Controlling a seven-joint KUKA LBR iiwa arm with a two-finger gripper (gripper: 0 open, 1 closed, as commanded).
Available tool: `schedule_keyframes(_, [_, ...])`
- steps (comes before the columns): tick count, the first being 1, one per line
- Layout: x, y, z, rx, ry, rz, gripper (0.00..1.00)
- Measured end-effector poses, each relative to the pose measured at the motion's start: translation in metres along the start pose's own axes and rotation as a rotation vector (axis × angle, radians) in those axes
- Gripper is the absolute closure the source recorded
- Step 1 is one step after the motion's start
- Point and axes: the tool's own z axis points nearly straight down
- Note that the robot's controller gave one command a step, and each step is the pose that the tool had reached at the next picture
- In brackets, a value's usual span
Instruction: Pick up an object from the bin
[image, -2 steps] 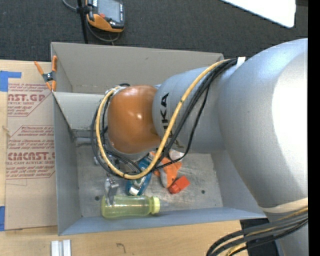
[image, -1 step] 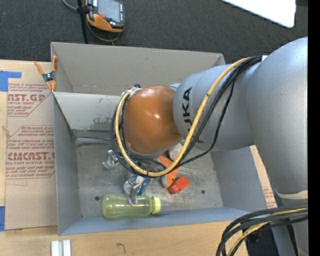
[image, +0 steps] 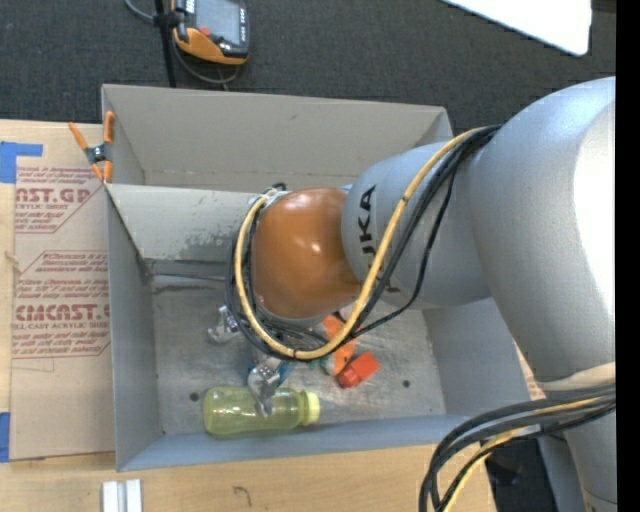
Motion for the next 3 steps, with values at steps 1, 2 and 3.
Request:
schedule_keyframes(1, [-0.0061,-0.0037,0.0029,0.005,-0.013,0.007,0.0])
schedule_keyframes(2, [-0.011,-0.008,-0.0011,0.013,-0.04,0.006,0.0])
schedule_keyframes(3, [-0.011,-0.0082,-0.001,0.013,-0.04,0.006,0.0])
